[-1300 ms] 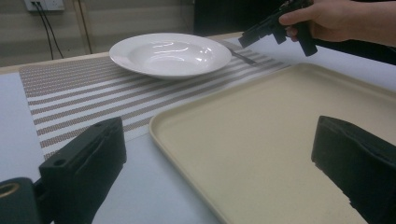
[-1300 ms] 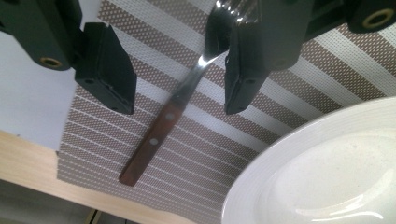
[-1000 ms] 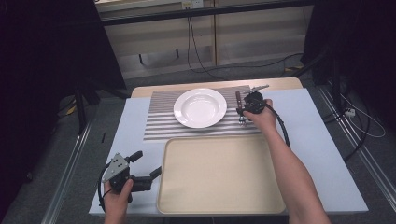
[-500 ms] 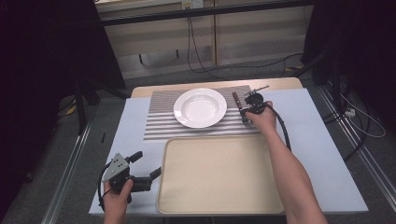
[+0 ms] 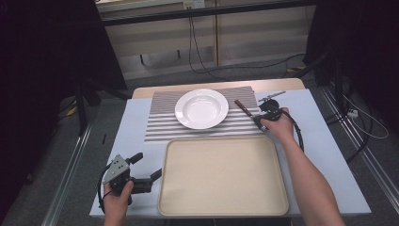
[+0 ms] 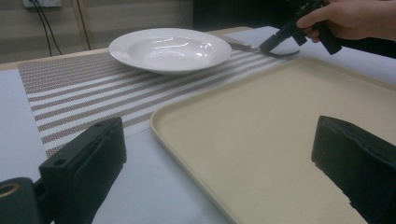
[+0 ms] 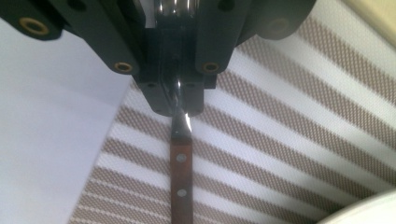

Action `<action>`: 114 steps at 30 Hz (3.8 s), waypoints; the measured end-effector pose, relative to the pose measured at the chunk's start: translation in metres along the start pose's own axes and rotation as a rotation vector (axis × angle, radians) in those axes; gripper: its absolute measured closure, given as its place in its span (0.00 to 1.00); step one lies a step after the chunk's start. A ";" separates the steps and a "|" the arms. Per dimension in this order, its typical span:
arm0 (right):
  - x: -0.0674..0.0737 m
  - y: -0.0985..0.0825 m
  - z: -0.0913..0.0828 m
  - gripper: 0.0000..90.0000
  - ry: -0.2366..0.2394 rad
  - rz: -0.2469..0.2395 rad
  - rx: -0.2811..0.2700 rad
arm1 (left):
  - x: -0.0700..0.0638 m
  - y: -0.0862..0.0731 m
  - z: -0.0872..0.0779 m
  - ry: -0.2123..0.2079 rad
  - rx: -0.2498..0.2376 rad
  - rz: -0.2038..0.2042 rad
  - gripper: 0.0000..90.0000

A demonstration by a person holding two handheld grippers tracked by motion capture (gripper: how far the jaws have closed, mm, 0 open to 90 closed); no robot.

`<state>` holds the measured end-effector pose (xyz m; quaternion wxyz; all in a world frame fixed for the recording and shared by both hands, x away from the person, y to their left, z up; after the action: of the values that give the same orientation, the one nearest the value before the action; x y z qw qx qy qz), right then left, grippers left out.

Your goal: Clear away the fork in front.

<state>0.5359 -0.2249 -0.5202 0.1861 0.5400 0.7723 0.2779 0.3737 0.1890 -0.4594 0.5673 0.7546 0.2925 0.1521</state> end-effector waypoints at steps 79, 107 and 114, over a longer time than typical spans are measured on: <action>0.017 -0.010 -0.007 0.85 -0.053 -0.067 0.080 | 0.000 0.004 -0.003 -0.012 -0.032 -0.020 0.04; 0.016 -0.008 -0.006 0.87 -0.017 -0.057 0.099 | 0.001 0.004 -0.004 -0.003 -0.029 -0.016 0.04; 0.016 -0.008 -0.007 0.87 -0.026 -0.071 0.099 | 0.002 0.004 -0.003 0.004 -0.031 -0.017 0.04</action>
<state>0.5210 -0.2134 -0.5197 0.1787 0.5245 0.8013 0.2256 0.3749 0.1922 -0.4546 0.5796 0.7430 0.2975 0.1535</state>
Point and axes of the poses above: each handheld gripper's, and its own axes: z roughly forward along the jaws, y roughly out of its top, x roughly to its left, the point moved 9 cm from there along z, roughly forward along the jaws, and after that the axes turned 6 degrees about -y, right-handed, at the moved point
